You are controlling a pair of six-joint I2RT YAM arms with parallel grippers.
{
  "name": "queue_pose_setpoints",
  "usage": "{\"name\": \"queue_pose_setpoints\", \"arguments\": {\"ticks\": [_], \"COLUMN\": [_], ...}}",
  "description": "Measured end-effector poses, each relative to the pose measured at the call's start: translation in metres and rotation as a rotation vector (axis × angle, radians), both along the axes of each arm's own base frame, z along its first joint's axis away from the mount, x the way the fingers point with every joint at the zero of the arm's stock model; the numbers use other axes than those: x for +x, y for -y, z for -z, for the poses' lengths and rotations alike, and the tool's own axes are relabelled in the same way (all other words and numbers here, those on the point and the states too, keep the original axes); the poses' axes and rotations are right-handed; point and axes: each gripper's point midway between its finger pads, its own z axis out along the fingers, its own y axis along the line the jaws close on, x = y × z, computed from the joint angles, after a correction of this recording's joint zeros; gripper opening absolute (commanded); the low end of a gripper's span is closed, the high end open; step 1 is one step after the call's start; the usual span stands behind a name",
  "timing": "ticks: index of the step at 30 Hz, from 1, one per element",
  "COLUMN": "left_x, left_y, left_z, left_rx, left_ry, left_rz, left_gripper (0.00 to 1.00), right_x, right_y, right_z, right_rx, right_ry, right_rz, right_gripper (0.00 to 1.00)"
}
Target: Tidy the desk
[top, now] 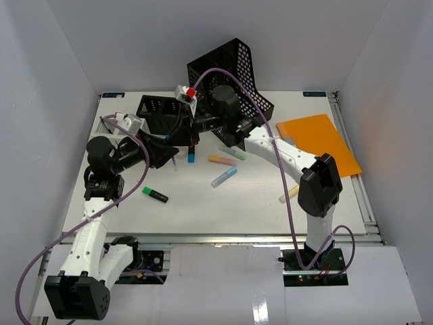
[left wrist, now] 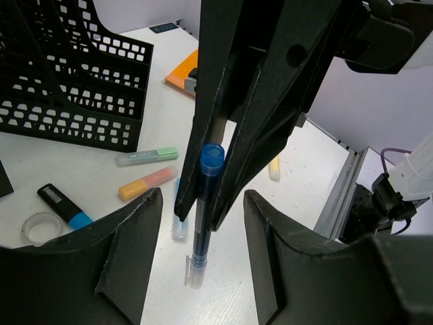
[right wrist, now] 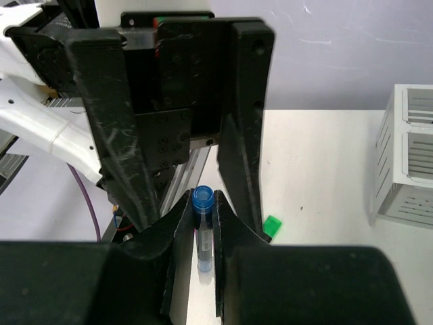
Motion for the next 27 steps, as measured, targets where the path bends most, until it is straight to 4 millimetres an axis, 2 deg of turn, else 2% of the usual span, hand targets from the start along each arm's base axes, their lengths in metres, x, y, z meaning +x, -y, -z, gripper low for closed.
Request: {"name": "queue_pose_setpoints", "arguments": {"ticks": [3, 9, 17, 20, 22, 23, 27], "left_x": [-0.0029, -0.0041, -0.0028, -0.0022, -0.0022, -0.0022, -0.0021], "left_y": [0.0006, 0.0015, 0.0014, 0.0012, 0.0012, 0.0013, 0.0012], "left_z": [-0.0002, 0.0024, 0.0036, 0.0036, 0.0034, 0.0033, 0.003], "left_rx": [-0.002, -0.005, -0.003, 0.0, 0.0, 0.0, -0.003], "left_ry": [0.003, -0.009, -0.011, -0.005, -0.003, -0.003, -0.006], "left_rz": [0.007, 0.015, 0.014, 0.014, 0.014, 0.014, 0.013], "left_gripper": [0.41, 0.37, 0.21, 0.1, 0.01, 0.0, 0.0], "right_x": [0.0001, 0.0001, 0.0023, 0.0037, 0.0037, 0.0036, 0.0039], "right_y": [-0.0004, -0.0004, -0.0007, -0.0009, -0.0008, -0.0008, -0.0007], "right_z": [-0.0044, -0.0045, -0.0044, -0.0045, -0.0047, -0.0048, -0.0058], "right_rx": [0.006, 0.001, -0.004, -0.01, -0.012, -0.013, -0.011], "right_ry": [0.0, -0.012, -0.028, -0.048, -0.056, -0.06, -0.063], "right_rz": [0.003, 0.006, 0.021, 0.032, 0.033, 0.034, 0.035], "right_gripper": [0.08, 0.08, 0.1, 0.12, 0.15, 0.19, 0.44]}}
